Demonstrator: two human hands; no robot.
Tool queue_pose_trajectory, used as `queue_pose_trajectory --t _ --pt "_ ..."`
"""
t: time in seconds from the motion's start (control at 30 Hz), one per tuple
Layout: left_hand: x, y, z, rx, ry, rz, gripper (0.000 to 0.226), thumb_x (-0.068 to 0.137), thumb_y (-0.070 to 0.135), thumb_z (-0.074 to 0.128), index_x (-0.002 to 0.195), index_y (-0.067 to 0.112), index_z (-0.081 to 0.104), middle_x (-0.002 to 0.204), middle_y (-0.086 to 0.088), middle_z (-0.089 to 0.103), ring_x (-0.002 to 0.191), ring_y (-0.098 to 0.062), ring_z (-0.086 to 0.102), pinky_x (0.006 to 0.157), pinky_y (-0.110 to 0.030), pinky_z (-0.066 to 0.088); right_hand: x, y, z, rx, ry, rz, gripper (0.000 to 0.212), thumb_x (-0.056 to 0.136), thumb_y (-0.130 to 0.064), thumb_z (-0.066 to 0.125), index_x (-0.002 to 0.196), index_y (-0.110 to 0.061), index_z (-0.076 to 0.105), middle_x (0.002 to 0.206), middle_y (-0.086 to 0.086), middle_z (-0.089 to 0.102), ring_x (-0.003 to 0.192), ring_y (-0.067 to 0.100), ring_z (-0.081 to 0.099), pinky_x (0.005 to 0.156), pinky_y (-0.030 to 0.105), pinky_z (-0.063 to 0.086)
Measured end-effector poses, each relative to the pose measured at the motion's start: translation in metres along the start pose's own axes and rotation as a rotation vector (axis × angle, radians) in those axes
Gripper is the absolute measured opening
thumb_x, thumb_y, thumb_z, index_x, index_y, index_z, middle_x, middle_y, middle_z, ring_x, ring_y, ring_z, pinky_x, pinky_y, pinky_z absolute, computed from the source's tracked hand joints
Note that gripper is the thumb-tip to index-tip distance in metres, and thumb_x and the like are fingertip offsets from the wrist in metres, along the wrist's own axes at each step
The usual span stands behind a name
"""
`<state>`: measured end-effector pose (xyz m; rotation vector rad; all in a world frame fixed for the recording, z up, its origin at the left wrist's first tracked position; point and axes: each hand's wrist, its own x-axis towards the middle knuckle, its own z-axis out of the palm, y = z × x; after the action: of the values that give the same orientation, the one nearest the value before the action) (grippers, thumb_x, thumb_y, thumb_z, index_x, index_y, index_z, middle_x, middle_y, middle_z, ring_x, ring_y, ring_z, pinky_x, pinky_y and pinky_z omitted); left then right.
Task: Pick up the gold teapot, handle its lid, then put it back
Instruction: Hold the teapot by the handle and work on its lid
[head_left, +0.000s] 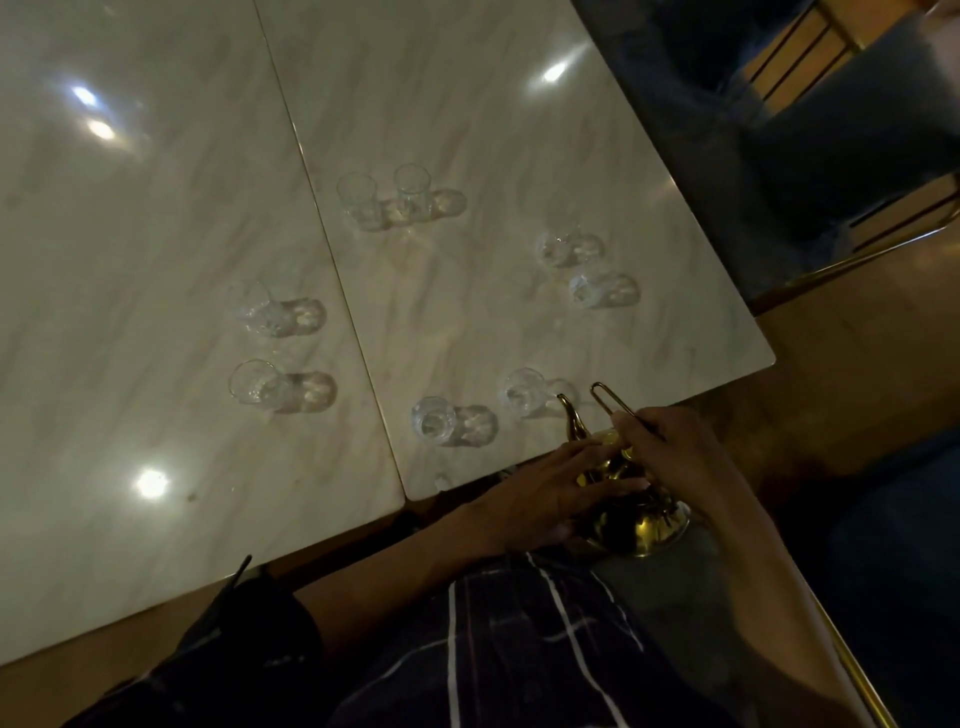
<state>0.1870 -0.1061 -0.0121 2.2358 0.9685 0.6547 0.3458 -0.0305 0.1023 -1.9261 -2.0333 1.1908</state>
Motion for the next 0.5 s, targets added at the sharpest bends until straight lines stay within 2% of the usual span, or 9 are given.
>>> queue_pose_trajectory --t 0.1,0.27,0.4,0.5 --pt "0.002 0.006 -0.002 0.006 -0.006 -0.012 0.088 0.080 -0.003 0.073 0.158 0.022 0.041 0.171 -0.016 0.019 0.153 -0.033 0.029 0.089 -0.017 0.036 -0.003 -0.001 -0.004 -0.015 -0.001 -0.003 0.034 0.097 -0.038 0.054 0.073 -0.021 0.071 0.065 0.000 0.068 0.064 0.010 0.066 0.059 0.026 0.045" --pt "0.005 0.011 -0.004 -0.004 0.027 0.006 0.084 0.082 0.001 0.075 0.157 0.022 0.042 0.170 -0.015 0.020 0.155 -0.033 0.027 0.091 -0.019 0.037 -0.008 -0.007 -0.011 -0.047 0.005 -0.007 0.033 0.097 -0.038 0.053 0.077 -0.021 0.072 0.066 -0.002 0.069 0.066 0.009 0.066 0.060 0.025 0.045" --pt "0.006 0.012 -0.003 -0.009 0.002 -0.011 0.087 0.083 0.002 0.074 0.159 0.026 0.038 0.172 -0.012 0.015 0.155 -0.031 0.025 0.083 -0.021 0.048 -0.011 -0.011 -0.014 -0.048 0.003 0.001 0.033 0.098 -0.038 0.052 0.080 -0.018 0.073 0.069 0.002 0.070 0.067 0.011 0.067 0.061 0.028 0.052" --pt "0.006 0.015 -0.007 -0.003 0.011 -0.006 0.082 0.084 0.005 0.074 0.157 0.024 0.042 0.170 -0.015 0.020 0.153 -0.033 0.028 0.082 -0.019 0.042 -0.012 -0.013 -0.014 -0.037 0.008 0.011 0.033 0.098 -0.037 0.053 0.080 -0.018 0.073 0.070 0.002 0.071 0.068 0.011 0.068 0.062 0.027 0.052"
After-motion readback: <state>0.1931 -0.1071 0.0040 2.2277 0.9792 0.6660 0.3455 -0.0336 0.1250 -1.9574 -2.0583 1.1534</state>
